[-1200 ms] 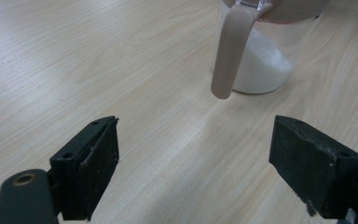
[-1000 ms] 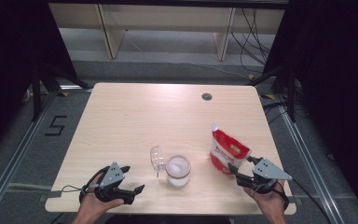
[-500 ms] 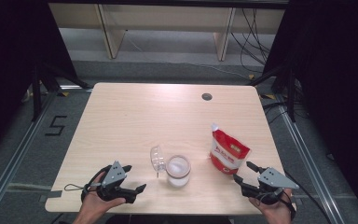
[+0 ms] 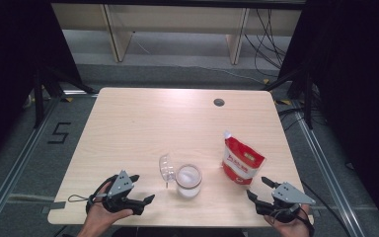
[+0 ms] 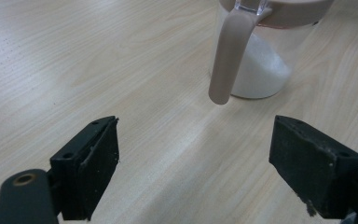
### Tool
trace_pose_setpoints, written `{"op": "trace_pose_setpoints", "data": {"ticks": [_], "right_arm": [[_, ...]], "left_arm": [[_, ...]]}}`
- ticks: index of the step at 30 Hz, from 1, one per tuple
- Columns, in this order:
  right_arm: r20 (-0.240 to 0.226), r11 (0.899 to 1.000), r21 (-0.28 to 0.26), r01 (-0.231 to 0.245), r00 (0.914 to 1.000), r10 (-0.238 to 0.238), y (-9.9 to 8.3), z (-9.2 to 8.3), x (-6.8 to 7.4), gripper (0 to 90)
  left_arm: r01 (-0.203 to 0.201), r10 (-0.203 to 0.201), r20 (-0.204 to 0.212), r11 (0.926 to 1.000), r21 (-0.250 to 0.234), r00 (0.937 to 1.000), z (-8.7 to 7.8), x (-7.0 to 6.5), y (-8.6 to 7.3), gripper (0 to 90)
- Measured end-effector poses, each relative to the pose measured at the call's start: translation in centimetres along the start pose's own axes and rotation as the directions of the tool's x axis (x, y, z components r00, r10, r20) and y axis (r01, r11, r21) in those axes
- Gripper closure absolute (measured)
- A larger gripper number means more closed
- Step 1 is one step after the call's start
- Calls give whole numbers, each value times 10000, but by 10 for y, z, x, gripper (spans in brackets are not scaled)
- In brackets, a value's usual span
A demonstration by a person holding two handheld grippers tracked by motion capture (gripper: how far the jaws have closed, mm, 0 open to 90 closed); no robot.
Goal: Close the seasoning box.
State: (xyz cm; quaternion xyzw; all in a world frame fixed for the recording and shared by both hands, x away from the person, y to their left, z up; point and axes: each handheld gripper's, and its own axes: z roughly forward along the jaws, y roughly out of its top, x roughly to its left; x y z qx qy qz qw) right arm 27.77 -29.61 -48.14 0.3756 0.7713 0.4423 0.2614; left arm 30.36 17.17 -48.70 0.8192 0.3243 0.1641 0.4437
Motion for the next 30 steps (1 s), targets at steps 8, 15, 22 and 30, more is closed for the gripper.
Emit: {"op": "trace_pose_setpoints", "data": {"ticks": [8,15,22,30], "right_arm": [[-107,9994,14,341,9994,-341,0,3,-2,309],[58,9993,48,375,9993,-376,1,3,-3,311],[-136,9988,68,480,9988,-479,2,5,-4,315],[-107,9982,226,550,9984,-548,2,4,-2,317]], "left_arm": [[53,-50,146,9998,-177,9999,0,0,1,159],[70,-64,216,9996,-257,9997,-4,0,2,265],[397,-363,558,9974,-599,9978,-11,-6,10,565],[170,-111,732,9966,-807,9973,-10,-12,21,791]]}}
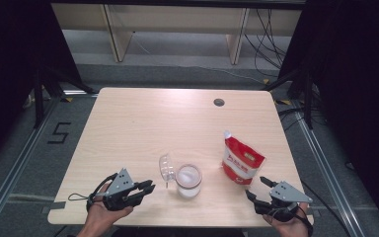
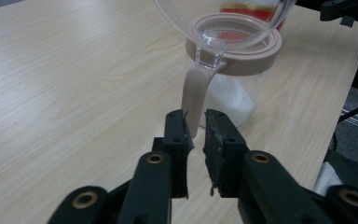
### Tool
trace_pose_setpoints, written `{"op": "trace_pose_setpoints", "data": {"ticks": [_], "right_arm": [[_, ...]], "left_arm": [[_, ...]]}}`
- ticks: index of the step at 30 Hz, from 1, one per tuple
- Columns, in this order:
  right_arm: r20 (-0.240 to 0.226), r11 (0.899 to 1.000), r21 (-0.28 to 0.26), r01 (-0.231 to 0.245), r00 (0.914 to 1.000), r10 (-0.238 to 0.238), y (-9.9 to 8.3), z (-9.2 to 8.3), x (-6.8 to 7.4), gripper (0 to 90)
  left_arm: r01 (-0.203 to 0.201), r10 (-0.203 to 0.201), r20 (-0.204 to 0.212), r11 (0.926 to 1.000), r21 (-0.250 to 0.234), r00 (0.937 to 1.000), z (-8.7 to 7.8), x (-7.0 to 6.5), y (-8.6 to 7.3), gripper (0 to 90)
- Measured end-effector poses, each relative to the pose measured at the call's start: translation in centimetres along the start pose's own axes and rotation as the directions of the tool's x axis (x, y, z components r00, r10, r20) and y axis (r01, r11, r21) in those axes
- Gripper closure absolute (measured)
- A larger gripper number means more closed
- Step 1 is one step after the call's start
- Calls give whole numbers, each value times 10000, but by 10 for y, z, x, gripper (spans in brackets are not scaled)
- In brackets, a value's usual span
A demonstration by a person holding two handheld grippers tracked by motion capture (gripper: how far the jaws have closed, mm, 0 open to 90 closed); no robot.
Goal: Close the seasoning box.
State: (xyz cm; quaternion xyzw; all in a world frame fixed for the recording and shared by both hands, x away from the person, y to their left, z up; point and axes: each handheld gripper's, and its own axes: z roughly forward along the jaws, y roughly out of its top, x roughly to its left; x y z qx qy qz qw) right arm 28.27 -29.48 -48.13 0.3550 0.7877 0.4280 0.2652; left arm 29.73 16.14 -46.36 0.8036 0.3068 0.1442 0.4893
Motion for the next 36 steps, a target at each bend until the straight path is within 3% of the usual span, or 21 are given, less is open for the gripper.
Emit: {"op": "trace_pose_setpoints", "data": {"ticks": [2,4,5,8,9,10,11,14,16,18,21,24,26,31,33,36], "right_arm": [[10,9999,-21,-115,9999,115,0,0,0,317],[17,9999,-53,-132,9999,132,0,0,0,317],[23,9999,-51,-144,9999,144,0,0,0,317],[146,9998,-188,74,9999,-71,0,1,-2,318],[175,9997,-204,116,9998,-112,0,1,-2,318],[79,9999,-82,-84,9999,85,0,0,0,317],[187,9997,-210,112,9998,-108,1,1,-2,317],[106,9999,-106,-55,9999,56,1,0,-1,318],[186,9997,-216,124,9998,-120,1,1,-2,318],[37,9999,-91,-145,9999,145,1,0,0,318],[34,9999,-122,-38,10000,38,1,0,0,319],[3,9999,-156,22,10000,-22,1,2,0,319],[66,9999,-124,61,10000,-60,1,1,0,319],[-33,9999,-131,28,10000,-29,1,2,0,319],[12,9999,-147,28,10000,-28,1,2,0,319],[60,9998,-166,55,10000,-54,1,2,0,319]], "left_arm": [[56,-56,-54,9999,-122,10000,1,-2,2,830],[-255,254,-84,9996,-118,9996,1,-2,6,856],[-33,32,-81,9999,-154,10000,2,-4,7,864],[-258,258,-20,9996,-152,9997,2,-4,11,887],[-434,436,46,9986,-286,9990,4,-4,13,889],[-420,422,60,9988,-242,9991,4,-4,15,890],[-227,226,-22,9995,-199,9997,5,-6,16,891],[-415,419,122,9987,-302,9990,9,-8,20,892],[-295,299,140,9991,-298,9995,10,-10,21,892],[-321,324,94,9990,-323,9994,11,-11,23,892],[-376,379,97,9987,-335,9992,12,-11,25,892],[-670,675,126,9971,-355,9976,12,-10,27,891],[-388,392,100,9986,-363,9992,12,-12,27,892],[-589,595,110,9971,-472,9982,13,-11,29,891],[-439,449,174,9977,-517,9988,14,-13,29,891],[-658,662,89,9968,-444,9978,14,-12,30,891]]}}
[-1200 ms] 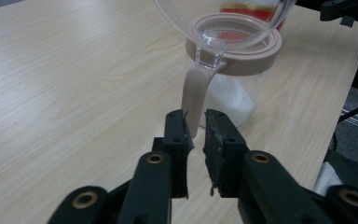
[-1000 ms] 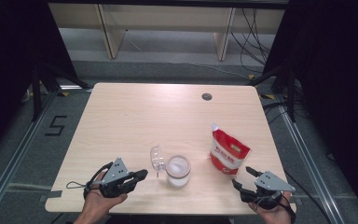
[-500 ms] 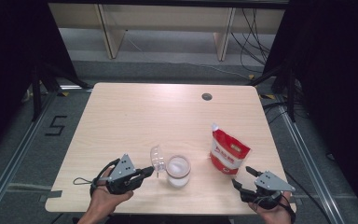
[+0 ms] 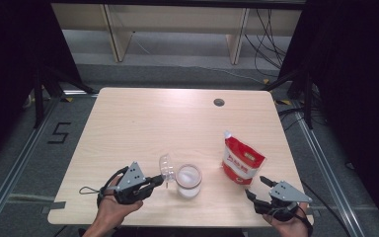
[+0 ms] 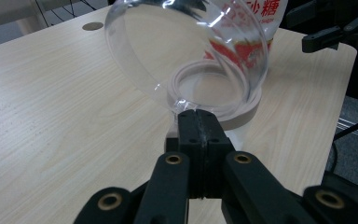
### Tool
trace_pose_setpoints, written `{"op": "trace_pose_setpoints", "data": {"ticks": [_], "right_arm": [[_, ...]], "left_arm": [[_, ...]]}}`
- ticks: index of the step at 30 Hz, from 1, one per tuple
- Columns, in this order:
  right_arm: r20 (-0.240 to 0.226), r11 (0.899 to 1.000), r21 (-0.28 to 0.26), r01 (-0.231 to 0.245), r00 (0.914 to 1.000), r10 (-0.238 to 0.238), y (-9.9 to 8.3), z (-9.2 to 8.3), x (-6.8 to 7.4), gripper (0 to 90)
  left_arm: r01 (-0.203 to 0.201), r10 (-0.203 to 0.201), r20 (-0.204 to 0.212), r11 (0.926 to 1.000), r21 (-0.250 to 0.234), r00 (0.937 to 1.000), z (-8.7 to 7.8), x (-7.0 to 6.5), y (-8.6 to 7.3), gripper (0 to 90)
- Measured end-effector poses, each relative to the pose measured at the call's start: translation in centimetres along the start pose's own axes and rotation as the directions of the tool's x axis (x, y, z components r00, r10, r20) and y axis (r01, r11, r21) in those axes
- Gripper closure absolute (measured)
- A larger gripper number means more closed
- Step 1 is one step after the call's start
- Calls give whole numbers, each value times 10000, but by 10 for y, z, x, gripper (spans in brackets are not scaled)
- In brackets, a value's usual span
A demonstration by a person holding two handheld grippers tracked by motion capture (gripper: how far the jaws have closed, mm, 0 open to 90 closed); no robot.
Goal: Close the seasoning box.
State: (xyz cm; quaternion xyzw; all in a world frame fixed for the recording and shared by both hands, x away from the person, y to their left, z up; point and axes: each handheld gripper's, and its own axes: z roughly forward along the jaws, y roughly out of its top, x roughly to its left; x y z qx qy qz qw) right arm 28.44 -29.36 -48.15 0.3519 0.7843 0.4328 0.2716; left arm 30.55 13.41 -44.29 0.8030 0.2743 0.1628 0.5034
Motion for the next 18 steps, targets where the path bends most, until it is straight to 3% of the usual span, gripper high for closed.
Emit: {"op": "trace_pose_setpoints", "data": {"ticks": [1,2,4,6,11,13,18], "right_arm": [[8,10000,-3,9,10000,-9,0,0,0,319],[32,10000,45,17,10000,-17,0,-1,0,319],[21,10000,48,23,10000,-23,0,0,0,319],[24,10000,56,22,10000,-22,0,-1,0,319],[8,10000,21,27,10000,-27,0,0,0,319],[-2,10000,50,29,10000,-29,0,0,0,319],[18,10000,-3,76,10000,-76,0,0,0,319]], "left_arm": [[112,-112,-1,9999,-7,9999,0,-1,0,892],[-134,134,62,9999,6,9999,1,1,0,892],[134,-134,55,9999,-15,9999,1,-1,0,891],[120,-120,22,9999,-29,9999,1,-2,0,891],[-170,171,90,9998,-65,9998,3,-1,1,891],[27,-27,50,10000,-56,10000,4,-3,1,891],[15,-14,171,10000,-55,9999,6,-4,2,891]]}}
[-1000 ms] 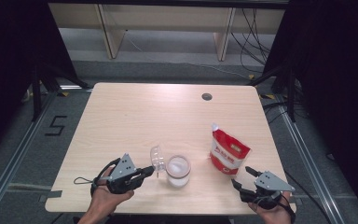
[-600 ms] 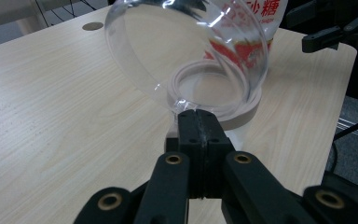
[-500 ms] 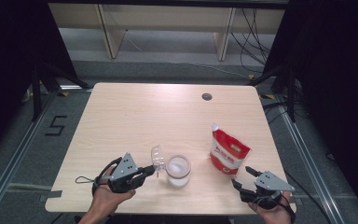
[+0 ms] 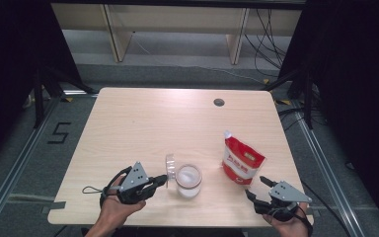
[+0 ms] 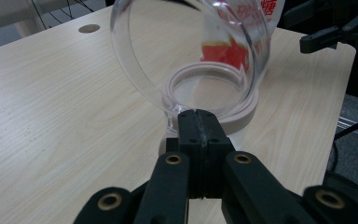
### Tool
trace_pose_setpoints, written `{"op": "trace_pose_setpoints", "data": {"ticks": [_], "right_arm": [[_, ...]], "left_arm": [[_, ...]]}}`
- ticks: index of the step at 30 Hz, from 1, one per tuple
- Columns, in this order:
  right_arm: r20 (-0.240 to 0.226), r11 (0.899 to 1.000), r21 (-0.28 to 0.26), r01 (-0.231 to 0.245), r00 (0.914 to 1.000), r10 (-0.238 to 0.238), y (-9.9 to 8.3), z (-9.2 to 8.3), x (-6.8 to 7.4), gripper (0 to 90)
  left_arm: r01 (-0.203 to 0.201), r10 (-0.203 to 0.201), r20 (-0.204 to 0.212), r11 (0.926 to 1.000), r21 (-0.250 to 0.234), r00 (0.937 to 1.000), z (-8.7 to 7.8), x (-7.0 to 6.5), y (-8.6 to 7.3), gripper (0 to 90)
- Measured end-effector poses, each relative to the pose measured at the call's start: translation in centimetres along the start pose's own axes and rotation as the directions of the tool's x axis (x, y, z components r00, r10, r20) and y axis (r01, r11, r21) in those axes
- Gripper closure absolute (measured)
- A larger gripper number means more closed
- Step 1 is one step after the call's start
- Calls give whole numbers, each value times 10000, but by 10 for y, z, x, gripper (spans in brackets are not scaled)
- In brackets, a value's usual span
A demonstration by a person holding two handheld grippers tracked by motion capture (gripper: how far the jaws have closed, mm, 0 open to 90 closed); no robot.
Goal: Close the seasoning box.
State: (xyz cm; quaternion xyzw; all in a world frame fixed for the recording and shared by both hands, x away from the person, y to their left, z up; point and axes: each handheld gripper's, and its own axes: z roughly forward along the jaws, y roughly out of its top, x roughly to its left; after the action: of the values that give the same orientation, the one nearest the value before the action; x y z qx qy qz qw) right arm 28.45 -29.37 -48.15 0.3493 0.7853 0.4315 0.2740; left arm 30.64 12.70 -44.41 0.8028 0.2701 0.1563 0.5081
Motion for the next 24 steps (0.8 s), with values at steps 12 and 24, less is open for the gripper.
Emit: {"op": "trace_pose_setpoints", "data": {"ticks": [12,24], "right_arm": [[-2,10000,-26,43,10000,-43,0,0,0,318],[30,9999,-23,97,9999,-97,0,0,0,318]], "left_arm": [[88,-88,-7,9999,-53,10000,2,-3,1,887],[90,-90,165,9999,-46,9998,-3,2,-1,749]]}}
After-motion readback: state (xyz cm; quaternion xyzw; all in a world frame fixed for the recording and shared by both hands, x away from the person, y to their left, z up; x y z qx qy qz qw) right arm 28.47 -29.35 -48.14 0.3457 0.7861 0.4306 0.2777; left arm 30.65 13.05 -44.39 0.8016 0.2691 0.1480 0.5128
